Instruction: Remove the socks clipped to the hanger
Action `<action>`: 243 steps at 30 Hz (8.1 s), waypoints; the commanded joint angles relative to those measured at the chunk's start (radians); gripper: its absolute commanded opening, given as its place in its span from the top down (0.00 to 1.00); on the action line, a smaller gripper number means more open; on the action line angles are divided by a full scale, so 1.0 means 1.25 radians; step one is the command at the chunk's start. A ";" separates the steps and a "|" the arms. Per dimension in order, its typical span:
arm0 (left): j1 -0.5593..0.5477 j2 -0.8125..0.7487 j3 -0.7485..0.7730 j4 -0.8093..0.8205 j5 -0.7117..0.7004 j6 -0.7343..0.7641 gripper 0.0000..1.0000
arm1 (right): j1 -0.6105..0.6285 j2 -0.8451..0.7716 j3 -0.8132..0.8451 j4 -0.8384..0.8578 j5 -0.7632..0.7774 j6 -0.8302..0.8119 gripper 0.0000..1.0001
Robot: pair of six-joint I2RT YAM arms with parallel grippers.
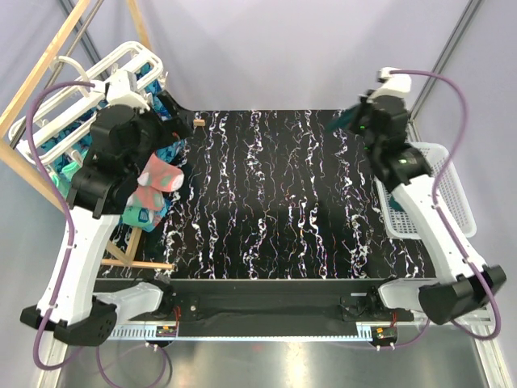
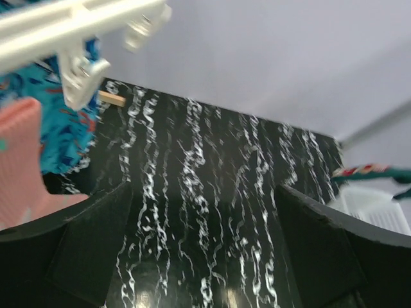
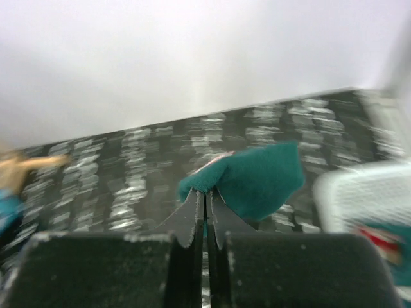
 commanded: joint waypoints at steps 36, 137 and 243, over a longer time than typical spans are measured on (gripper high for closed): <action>0.037 -0.363 -0.418 0.219 0.198 0.147 0.01 | 0.055 0.078 -0.150 0.300 -0.357 0.040 0.05; 0.037 -0.279 0.140 -0.295 0.020 0.139 0.09 | 0.556 0.823 0.499 0.549 -0.362 -0.197 1.00; 0.139 0.018 0.154 -0.172 -0.173 -0.067 0.27 | 0.544 0.463 -0.058 0.892 -0.515 -0.220 1.00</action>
